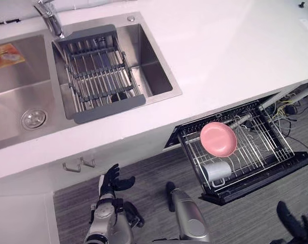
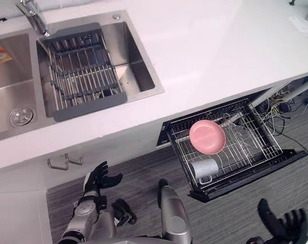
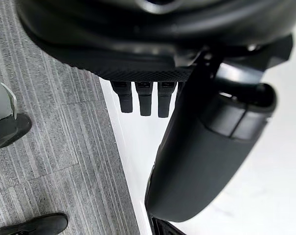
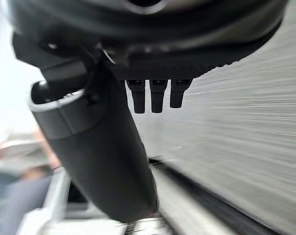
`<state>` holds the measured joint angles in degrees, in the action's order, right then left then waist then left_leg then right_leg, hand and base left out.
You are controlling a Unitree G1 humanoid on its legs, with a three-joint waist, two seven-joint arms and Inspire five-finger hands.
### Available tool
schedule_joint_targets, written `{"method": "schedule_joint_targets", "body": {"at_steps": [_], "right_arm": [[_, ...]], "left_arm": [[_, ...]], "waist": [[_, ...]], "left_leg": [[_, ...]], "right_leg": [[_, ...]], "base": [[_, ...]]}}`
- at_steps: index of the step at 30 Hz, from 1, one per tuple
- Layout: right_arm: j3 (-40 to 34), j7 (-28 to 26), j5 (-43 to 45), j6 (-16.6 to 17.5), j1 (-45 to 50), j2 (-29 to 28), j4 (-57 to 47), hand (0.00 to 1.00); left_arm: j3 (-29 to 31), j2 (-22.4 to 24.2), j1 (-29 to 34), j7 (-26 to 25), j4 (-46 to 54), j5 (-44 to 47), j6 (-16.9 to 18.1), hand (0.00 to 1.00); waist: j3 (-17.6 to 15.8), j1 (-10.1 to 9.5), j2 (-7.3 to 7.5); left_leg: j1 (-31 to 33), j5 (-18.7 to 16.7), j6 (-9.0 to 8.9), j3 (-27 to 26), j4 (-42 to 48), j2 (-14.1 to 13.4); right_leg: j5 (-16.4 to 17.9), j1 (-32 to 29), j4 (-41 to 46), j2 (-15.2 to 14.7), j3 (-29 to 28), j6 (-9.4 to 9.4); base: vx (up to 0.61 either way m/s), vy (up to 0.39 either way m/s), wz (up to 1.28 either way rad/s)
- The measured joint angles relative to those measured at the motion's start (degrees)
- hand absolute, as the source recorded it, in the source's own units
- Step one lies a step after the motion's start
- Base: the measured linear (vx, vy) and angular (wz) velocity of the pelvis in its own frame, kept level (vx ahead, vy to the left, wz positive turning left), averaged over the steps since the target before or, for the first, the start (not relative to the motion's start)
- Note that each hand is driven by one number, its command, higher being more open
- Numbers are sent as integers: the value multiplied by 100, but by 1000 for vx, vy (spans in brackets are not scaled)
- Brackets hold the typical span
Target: Walk over to the sink, pick up the cup, carry it to the dishwasher, place the cup inside the dishwasher, then close the dishwasher door
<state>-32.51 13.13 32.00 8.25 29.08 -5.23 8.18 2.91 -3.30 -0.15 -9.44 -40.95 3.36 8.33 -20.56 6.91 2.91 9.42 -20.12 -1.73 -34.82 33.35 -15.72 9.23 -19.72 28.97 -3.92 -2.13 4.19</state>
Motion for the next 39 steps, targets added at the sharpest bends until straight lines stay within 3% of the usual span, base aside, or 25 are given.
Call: {"method": "schedule_joint_targets", "body": {"at_steps": [5,7,11,19,27,31,36,39], "right_arm": [[1298,-556,1081,2,-94,119,6,90],[1542,-461,1384,78,-307,64,23,90],[1607,-460,1755,153,-513,227,35,90],[1695,-340,2098,340,-1235,338,23,90],[1730,-367,3153,787,-2730,505,25,90],[1942,-747,3543,957,-3205,497,107,90],[2076,-969,3297,878,-3333,879,695,90],[2148,-1002,2456,655,-3345,1226,1173,90]], "left_arm": [[-114,21,-6,16,40,19,-8,90],[-151,0,-2,19,92,41,-7,90],[-250,-62,-25,48,202,121,-7,90],[-345,-189,-310,61,261,117,10,90],[-527,-235,-381,107,284,107,22,90],[-572,-234,-344,233,332,90,23,90],[-582,-233,-347,332,337,-18,23,90],[-701,-274,-350,337,305,-25,23,90]], "waist": [[7,-70,-40],[-5,-138,-56],[-91,-180,-121],[-212,-488,-166],[-347,-751,-390],[-376,-770,-445],[-373,-746,-452],[-370,-736,-453]], "left_leg": [[49,-11,20,-22,53,-22],[136,-4,25,14,52,-6],[329,71,101,139,-31,112],[383,416,144,494,-602,503],[415,737,157,889,-969,728],[415,877,164,1061,-1092,796],[429,949,179,1166,-1118,829],[453,1006,145,1263,-1160,822]], "right_leg": [[-4,-61,31,-13,19,0],[-10,-124,29,-42,57,3],[-26,-224,0,-160,174,28],[-56,-92,-231,-455,523,63],[-57,35,-296,-633,900,57],[-55,103,-296,-686,1063,53],[-94,159,-331,-708,1151,-1],[-151,222,-448,-685,1246,-39]], "base": [[0,-4,-4],[6,-2,10],[33,18,20],[30,-9,30],[-6,-36,28],[-22,-37,21],[-48,-16,11],[-53,-22,15]]}}
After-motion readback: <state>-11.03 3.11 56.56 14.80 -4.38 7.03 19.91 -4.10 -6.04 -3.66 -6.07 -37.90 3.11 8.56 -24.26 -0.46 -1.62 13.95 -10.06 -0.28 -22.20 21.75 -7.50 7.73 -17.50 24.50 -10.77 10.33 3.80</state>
